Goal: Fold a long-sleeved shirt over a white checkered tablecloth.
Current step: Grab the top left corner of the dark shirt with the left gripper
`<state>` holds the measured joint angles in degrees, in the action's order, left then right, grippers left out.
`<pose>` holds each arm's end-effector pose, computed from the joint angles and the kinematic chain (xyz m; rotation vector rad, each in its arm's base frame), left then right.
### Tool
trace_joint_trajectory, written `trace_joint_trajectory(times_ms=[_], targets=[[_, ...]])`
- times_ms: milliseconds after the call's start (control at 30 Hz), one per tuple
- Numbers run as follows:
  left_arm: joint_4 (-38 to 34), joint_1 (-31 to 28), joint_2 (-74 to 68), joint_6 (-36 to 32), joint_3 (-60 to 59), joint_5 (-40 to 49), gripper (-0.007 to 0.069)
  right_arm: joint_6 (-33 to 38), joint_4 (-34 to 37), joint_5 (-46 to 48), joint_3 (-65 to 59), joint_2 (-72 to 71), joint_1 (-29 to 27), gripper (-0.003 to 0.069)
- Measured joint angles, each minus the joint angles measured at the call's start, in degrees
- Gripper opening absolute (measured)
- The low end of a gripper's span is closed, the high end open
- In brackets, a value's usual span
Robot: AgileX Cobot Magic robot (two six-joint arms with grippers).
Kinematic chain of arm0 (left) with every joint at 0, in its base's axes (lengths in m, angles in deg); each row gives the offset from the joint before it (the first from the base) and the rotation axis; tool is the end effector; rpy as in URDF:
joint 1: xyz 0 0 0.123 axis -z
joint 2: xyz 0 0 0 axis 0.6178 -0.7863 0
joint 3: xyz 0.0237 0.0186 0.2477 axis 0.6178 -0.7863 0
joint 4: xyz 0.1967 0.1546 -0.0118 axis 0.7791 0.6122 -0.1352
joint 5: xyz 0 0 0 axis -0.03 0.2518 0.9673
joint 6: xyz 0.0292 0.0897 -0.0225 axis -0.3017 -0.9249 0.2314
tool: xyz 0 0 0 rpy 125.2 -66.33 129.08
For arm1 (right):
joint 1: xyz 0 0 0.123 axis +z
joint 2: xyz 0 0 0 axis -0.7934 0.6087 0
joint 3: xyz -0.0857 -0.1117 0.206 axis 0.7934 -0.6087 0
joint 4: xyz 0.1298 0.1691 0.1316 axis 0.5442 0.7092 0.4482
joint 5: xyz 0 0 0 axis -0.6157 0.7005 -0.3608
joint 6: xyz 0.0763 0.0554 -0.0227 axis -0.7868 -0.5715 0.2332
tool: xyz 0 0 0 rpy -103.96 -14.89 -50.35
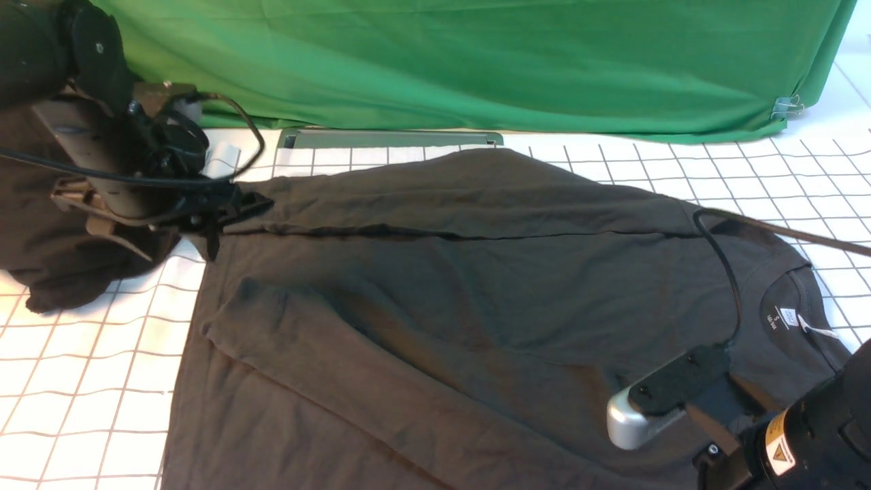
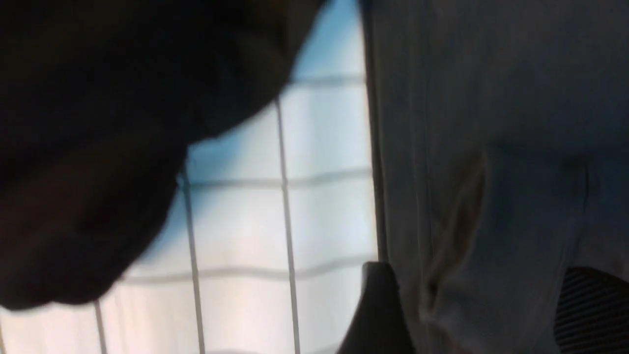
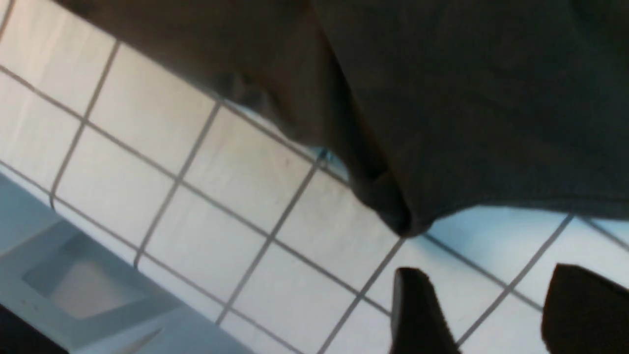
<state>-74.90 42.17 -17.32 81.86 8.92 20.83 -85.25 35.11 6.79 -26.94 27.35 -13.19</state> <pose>0.3797 -0.0231 0.2108 -0.0071 2.8015 0.0181 0.1627 0.1520 0.1809 -0.8025 2.8685 0.3429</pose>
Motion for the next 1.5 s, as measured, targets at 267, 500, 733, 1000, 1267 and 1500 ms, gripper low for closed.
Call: trace_joint_trajectory(times_ms=[267,500,733,1000,1267,1500], targets=[[-5.1,0.0,-9.9,0.7,10.6,-2.0,0.0379,-0.2,0.0,-3.2,0.1,0.0,0.0,0.0337],[-5.4,0.0,-20.3,9.1,18.0,-1.0,0.0374,-0.2,0.0,-3.9,0.1,0.0,0.0,0.0337],[-5.4,-0.2,-26.1,11.0,25.5,-0.9,0.0373,-0.2,0.0,-4.2,0.1,0.0,0.0,0.0337],[-3.5,-0.8,-27.6,13.7,28.9,-1.8,0.0372,-0.1,0.0,-4.3,0.1,0.0,0.0,0.0337],[-2.6,-0.8,-27.7,11.7,29.2,-2.5,0.0218,0.0,0.0,-4.9,0.1,0.0,0.0,0.0337],[-3.5,-0.8,-27.7,7.2,29.4,-0.6,0.0008,0.1,0.0,-4.9,0.1,0.0,0.0,0.0337]])
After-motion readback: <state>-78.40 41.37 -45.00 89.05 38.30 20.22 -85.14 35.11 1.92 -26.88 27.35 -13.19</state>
